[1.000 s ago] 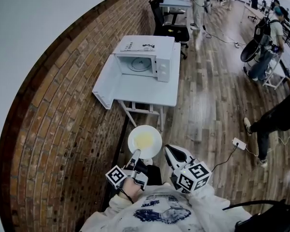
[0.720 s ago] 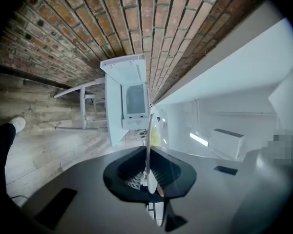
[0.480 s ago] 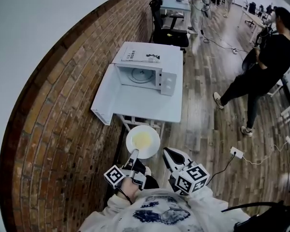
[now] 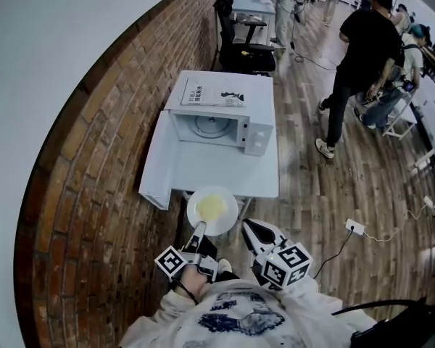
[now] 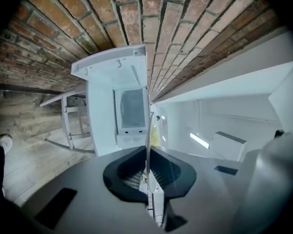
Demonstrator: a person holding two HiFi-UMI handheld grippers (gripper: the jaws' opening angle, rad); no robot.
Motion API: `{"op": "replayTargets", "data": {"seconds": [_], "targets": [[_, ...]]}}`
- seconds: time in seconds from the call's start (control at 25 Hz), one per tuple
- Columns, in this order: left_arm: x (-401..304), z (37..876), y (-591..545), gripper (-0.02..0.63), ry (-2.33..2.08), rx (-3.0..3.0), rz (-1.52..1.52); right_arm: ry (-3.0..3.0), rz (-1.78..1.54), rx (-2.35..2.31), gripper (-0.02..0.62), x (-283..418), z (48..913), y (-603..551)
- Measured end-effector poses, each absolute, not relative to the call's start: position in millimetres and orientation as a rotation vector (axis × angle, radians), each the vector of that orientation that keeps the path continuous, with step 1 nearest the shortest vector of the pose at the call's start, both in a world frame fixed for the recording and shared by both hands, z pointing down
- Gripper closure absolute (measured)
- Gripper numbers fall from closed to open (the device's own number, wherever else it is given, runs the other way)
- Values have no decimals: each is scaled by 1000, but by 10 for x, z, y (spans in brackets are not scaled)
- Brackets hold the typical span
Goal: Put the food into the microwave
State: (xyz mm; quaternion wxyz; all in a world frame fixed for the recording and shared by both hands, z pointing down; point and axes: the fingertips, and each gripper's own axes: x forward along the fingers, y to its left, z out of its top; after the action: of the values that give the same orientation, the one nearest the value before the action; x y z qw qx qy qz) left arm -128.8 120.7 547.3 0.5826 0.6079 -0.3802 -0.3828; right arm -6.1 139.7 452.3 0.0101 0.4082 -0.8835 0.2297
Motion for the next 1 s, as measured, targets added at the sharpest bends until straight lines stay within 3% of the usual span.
{"op": "replayTargets", "data": {"seconds": [1.0], "targets": [[-1465, 5637, 324, 583, -857, 1397, -828, -2713, 723, 1306, 581, -436, 4618, 484]]}}
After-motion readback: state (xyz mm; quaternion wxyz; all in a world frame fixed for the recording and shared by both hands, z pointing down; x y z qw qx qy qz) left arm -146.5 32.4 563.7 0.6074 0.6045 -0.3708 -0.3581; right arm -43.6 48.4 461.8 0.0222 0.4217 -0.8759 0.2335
